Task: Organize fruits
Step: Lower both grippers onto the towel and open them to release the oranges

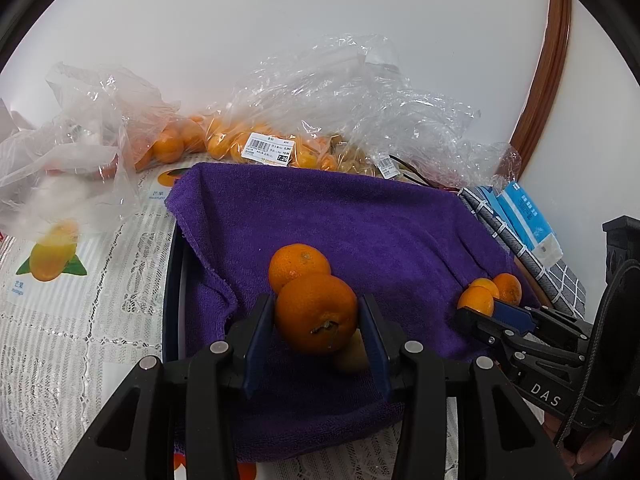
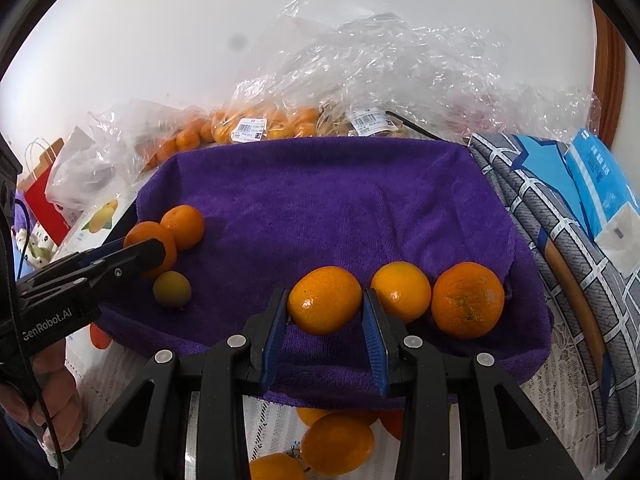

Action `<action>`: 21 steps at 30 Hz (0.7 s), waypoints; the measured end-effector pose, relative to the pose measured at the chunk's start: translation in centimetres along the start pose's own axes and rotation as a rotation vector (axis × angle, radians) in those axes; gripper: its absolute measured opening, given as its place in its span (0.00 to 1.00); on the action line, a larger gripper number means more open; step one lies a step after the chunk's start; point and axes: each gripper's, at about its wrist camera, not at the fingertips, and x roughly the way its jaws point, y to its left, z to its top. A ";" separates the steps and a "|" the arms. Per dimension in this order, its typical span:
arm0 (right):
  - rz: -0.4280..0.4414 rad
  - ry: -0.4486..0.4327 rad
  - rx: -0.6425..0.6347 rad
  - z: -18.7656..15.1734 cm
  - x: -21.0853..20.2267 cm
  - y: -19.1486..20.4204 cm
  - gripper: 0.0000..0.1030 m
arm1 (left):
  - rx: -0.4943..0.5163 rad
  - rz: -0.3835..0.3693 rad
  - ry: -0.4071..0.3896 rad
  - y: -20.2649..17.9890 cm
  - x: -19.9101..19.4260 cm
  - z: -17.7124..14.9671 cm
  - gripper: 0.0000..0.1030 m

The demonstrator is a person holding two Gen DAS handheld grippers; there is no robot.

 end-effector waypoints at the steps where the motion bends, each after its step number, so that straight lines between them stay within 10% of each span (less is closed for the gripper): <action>1: -0.001 -0.001 -0.001 0.0 0.0 0.1 0.36 | 0.001 0.002 0.000 0.0 0.0 0.0 0.40; 21: -0.024 -0.125 0.045 0.3 -2.8 -1.3 0.57 | 0.007 -0.059 -0.101 -0.1 -2.0 -0.1 0.48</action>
